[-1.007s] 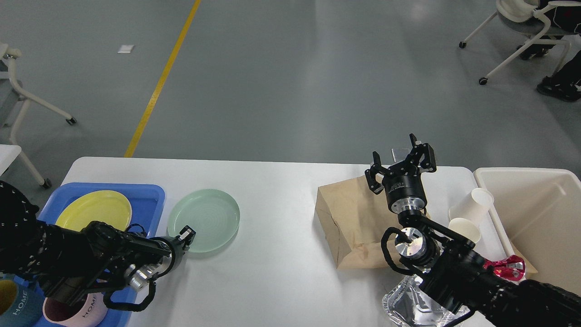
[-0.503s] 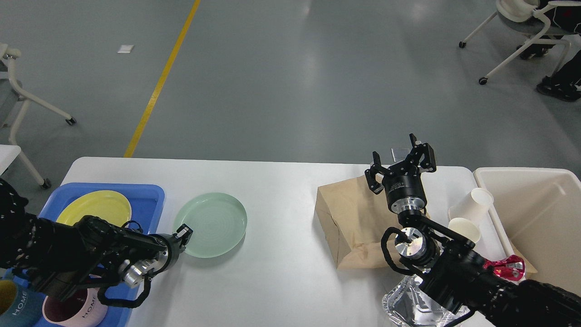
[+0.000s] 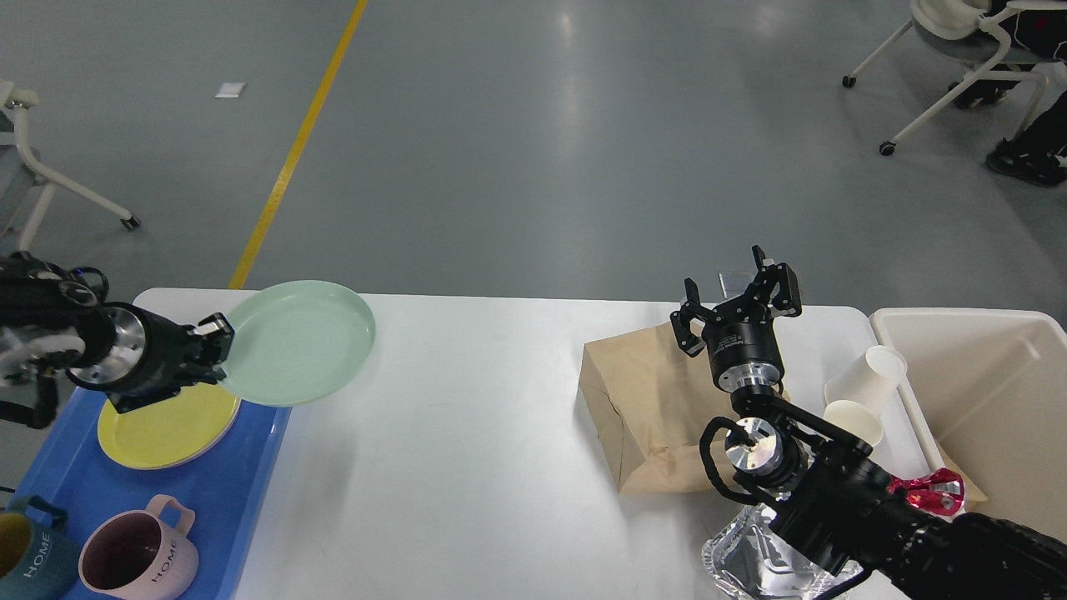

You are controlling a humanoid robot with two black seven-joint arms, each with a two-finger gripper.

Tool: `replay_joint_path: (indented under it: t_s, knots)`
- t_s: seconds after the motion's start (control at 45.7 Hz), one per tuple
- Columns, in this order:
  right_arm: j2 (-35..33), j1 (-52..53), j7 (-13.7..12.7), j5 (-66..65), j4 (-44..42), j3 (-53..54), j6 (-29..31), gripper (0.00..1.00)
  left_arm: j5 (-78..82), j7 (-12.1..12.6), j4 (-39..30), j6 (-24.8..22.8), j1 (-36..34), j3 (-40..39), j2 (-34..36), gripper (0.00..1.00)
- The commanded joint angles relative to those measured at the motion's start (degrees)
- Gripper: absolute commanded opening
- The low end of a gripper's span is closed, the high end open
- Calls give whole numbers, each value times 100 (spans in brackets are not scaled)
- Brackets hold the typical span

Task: Tidy desktop
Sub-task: 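Lift the pale green plate and stack it on the yellow plate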

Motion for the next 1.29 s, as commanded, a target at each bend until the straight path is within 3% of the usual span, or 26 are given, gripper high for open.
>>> replay_joint_path:
  t_s: [0.0, 0.263, 0.525, 0.635, 0.897, 1.27]
  knots:
    - [0, 0, 0, 0, 0, 0, 0, 100, 404, 45, 527, -648, -41, 12, 315, 0]
    - [0, 0, 0, 0, 0, 0, 0, 100, 554, -121, 1827, -719, 1021, 487, 271, 0]
    - [0, 0, 0, 0, 0, 0, 0, 100, 545, -596, 2979, -614, 2191, 469, -37, 0]
    - [0, 0, 0, 0, 0, 0, 0, 100, 537, -710, 3059, -404, 2323, 425, -63, 0]
    - [0, 0, 0, 0, 0, 0, 0, 100, 475, -719, 3103, 414, 2534, 382, -476, 0]
    - [0, 0, 0, 0, 0, 0, 0, 100, 475, -710, 3164, 775, 3088, -67, -819, 2]
